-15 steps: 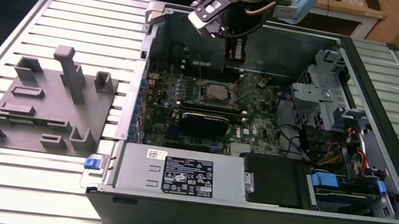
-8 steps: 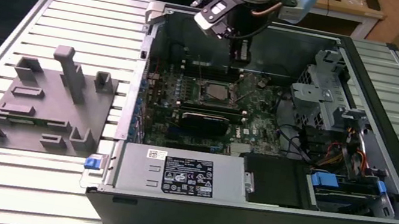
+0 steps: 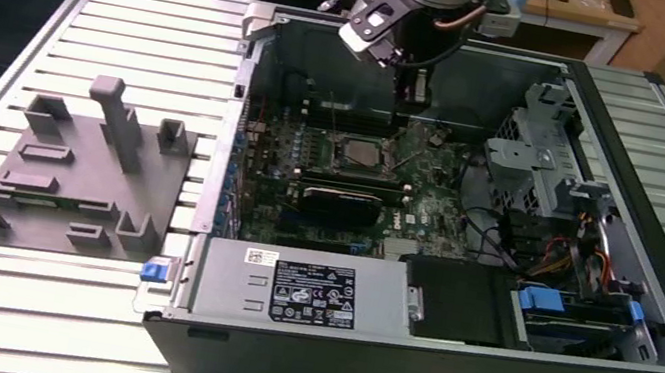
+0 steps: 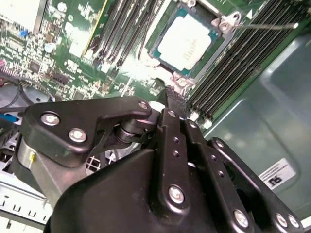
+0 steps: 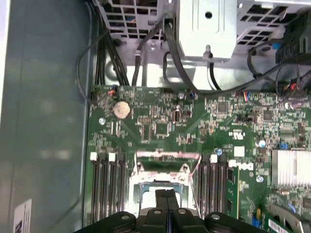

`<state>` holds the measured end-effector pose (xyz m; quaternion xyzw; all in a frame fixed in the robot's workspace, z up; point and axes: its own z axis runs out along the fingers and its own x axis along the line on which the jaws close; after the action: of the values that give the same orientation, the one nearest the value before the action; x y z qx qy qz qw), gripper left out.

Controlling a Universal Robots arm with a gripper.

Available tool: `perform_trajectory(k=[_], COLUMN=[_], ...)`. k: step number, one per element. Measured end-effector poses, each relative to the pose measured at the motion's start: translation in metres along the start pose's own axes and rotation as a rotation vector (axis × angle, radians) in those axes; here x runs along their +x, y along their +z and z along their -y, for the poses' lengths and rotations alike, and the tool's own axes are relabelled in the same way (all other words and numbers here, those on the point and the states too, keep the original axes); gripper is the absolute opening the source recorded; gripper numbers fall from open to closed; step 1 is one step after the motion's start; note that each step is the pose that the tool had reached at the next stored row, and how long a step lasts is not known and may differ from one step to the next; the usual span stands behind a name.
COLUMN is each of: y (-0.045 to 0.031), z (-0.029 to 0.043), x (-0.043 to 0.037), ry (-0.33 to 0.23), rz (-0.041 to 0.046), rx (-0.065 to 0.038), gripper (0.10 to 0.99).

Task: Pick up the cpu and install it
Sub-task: 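Close the cpu cover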

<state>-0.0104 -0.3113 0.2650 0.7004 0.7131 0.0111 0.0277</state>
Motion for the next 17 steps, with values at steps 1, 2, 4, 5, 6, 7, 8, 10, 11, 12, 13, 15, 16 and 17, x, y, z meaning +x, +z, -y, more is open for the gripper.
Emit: perform_trajectory(k=[1,2,4,5,6,7,8,10,11,12,13,15,16,17], y=[0.0001,0.0002,0.0005,0.0006,0.0008,0.0009,0.0011,0.0015,0.0018,0.0020,0.0022,0.0025,0.0027,0.0028], z=[-0.0018,-0.0036,-0.0079,-0.0103,-0.0129,-0.0159,-0.0190,-0.0257,-0.0289,-0.0321,-0.0356,-0.0421,-0.0453,-0.0484], x=[0.0000,-0.0001,-0.0001,-0.0002,-0.0002,-0.0003,-0.0003,-0.0004,-0.0005,-0.0005,-0.0006,-0.0007,-0.0008,-0.0008], ry=[0.000,0.000,0.000,0.000,0.000,0.000,0.000,0.000,0.000,0.000,0.000,0.000,0.000,0.000], rz=[0.0000,0.0000,0.0000,0.0001,0.0000,0.0001,0.0003,0.0001,-0.0001,-0.0002,-0.0001,0.0000,0.0001,0.0001], rx=[0.000,0.000,0.000,0.000,0.000,0.000,0.000,0.000,0.000,0.000,0.000,0.000,0.000,0.000], gripper=[0.106,0.106,0.106,0.106,0.106,0.106,0.106,0.106,0.106,0.106,0.106,0.106,0.106,0.106])
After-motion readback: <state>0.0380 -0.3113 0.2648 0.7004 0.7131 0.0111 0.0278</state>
